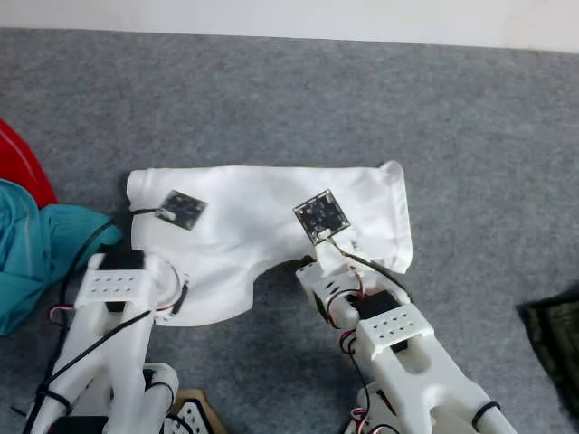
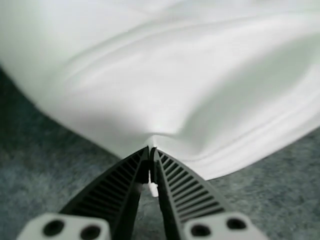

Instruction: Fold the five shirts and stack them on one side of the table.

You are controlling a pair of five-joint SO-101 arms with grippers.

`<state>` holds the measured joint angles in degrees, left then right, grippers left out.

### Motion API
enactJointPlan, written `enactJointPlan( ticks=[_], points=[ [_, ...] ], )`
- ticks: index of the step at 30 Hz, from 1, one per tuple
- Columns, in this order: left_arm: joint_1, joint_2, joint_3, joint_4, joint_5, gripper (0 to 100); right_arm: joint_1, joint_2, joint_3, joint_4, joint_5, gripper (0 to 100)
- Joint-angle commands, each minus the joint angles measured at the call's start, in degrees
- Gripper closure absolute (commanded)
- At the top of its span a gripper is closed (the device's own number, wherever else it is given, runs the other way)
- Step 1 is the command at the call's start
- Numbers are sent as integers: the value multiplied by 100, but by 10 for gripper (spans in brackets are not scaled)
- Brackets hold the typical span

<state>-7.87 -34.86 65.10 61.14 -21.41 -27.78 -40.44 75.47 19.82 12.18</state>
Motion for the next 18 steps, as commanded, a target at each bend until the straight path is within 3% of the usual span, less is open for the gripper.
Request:
enactJointPlan(
  ticks=[1,6,14,18],
  points=[
    [470,-22,-180,-70,413,995,31,-92,-40,-110,70,818],
    [479,-22,-470,-70,1231,995,40,-92,-40,-110,70,818],
    [382,-22,-716,-70,1389,994,48,-92,-40,-110,70,818],
    [-189,-22,-1033,-237,2804,994,48,-92,-40,-110,53,818]
  ],
)
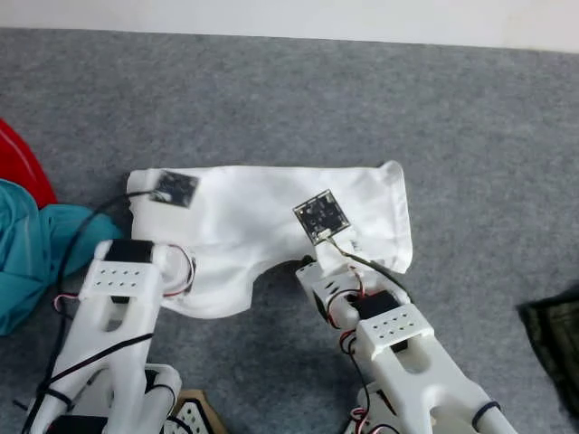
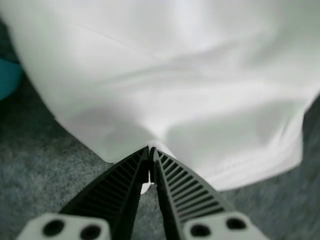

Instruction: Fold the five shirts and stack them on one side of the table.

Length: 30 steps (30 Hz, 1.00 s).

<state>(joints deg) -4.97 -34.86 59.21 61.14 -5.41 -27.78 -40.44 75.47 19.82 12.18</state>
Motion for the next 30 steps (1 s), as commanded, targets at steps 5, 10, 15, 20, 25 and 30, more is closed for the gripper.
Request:
enactJointPlan(
  ticks=[5,10,15,20,25,30],
  points=[
    [-585,-22,-479,-589,1521,994,48,-92,-40,-110,44,818],
    [-585,-22,-673,-589,1530,994,40,-84,-40,-119,44,818],
    [-585,-22,-1103,-598,2180,993,31,-84,215,-532,62,818],
    [-286,22,-1262,-949,2259,993,31,-84,251,-558,62,818],
    [-13,40,-1262,-1363,2259,993,31,-84,251,-567,53,818],
    [-40,699,-1385,-1837,2259,993,31,-84,268,-567,44,818]
  ],
)
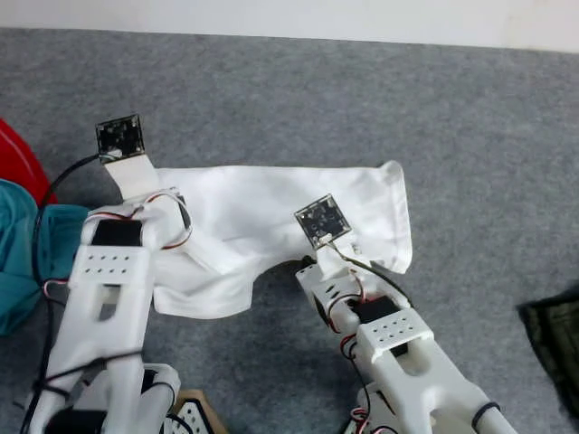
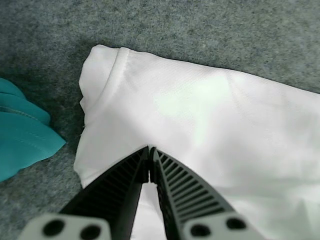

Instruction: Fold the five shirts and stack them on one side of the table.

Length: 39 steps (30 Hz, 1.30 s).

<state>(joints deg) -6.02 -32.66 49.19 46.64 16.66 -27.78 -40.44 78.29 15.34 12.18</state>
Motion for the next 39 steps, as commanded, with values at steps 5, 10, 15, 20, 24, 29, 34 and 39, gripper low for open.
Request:
enactJointPlan(
  ticks=[5,10,15,20,24,29,34,39],
  points=[
    [-119,1798,-1068,-545,53,993,31,-84,-13,-119,44,818],
    [-180,2220,-1578,-536,70,962,-75,-84,4,-119,70,818],
    [-303,2273,-1569,-387,967,756,-92,-84,4,-119,70,818],
    [-602,2273,-1560,-255,1442,652,-92,-84,13,-119,70,818],
    [-919,2229,-1429,-193,1477,668,-259,-145,22,13,26,821],
    [-1288,2158,-1402,-167,1477,671,-1200,-92,-321,374,-501,822],
    [-1481,1420,-1385,290,1433,807,-1499,-84,-813,400,-1336,979],
    [-1455,646,-840,229,1143,998,-1824,-75,-1068,382,-1345,980]
  ],
)
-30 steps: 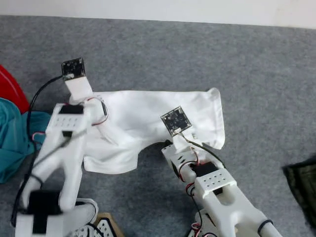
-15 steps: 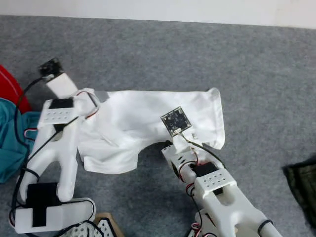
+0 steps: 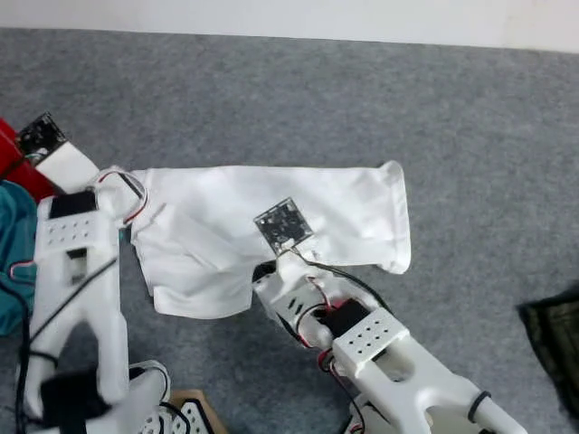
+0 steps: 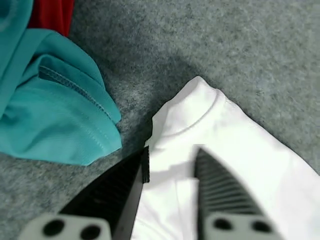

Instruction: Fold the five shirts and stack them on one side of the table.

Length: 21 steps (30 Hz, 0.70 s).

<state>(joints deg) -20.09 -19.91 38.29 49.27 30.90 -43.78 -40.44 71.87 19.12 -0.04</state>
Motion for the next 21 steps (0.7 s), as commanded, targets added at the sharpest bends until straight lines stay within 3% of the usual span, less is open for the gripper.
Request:
enactJointPlan(
  ticks=[1,8,12,21],
  points=[
    [-48,-734,356,-44,-343,992,-312,-75,-505,4,-185,980],
    [-48,-989,585,-26,-360,995,-998,760,-1121,-13,-448,980],
    [-57,-664,505,-62,-334,994,-1042,2141,-1859,-207,-413,994],
    [-75,365,-48,-53,-334,994,-936,3073,-2352,-558,-387,992]
  ],
)
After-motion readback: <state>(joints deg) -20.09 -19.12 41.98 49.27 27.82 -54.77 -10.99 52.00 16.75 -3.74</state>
